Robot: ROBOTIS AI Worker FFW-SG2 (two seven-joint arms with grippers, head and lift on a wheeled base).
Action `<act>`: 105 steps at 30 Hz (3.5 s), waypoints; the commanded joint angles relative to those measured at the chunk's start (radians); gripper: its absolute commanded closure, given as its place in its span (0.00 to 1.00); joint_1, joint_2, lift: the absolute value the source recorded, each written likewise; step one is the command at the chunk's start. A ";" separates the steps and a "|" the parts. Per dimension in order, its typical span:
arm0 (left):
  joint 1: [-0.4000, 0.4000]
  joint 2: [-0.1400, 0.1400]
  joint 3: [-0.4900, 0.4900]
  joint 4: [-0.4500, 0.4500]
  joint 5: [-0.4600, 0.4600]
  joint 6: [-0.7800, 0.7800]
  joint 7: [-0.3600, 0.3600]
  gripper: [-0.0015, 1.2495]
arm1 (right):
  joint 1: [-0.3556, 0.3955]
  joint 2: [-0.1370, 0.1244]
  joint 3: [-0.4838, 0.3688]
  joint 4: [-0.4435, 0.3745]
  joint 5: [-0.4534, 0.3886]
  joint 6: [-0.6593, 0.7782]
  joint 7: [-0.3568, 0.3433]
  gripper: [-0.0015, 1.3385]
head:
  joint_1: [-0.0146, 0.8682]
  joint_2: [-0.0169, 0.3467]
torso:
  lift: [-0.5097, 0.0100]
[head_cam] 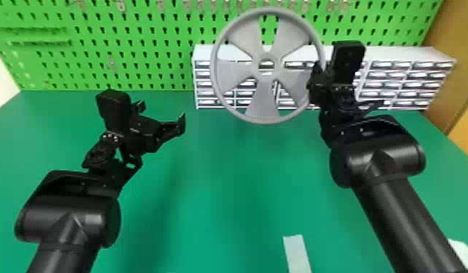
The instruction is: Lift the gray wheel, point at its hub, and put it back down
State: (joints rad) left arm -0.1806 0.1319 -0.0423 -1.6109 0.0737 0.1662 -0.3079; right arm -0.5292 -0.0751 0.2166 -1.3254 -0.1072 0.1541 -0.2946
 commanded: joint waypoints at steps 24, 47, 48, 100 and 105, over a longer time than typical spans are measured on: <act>0.035 0.002 -0.004 -0.046 0.017 0.035 -0.020 0.07 | -0.045 -0.008 0.046 0.221 0.132 -0.577 -0.040 0.93 | 0.80 0.18 | 0.81; 0.116 0.031 -0.016 -0.296 0.126 0.111 -0.088 0.09 | -0.051 -0.040 0.089 0.246 0.061 -0.693 -0.066 0.93 | 0.80 0.18 | 0.81; 0.116 0.032 -0.016 -0.303 0.129 0.116 -0.091 0.09 | -0.052 -0.043 0.093 0.249 0.052 -0.699 -0.066 0.93 | 0.80 0.18 | 0.81; 0.119 0.043 -0.080 -0.369 0.170 0.162 -0.080 0.98 | -0.052 -0.057 0.119 0.252 0.077 -0.680 -0.064 0.93 | 0.80 0.18 | 0.81; 0.075 0.040 -0.134 -0.351 0.150 0.151 -0.068 0.98 | -0.052 -0.051 0.122 0.252 0.087 -0.674 -0.064 0.94 | 0.80 0.18 | 0.81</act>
State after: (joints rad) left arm -0.0724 0.1741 -0.1344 -1.9798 0.2430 0.3279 -0.3782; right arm -0.5817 -0.1295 0.3368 -1.0737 -0.0296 -0.5242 -0.3590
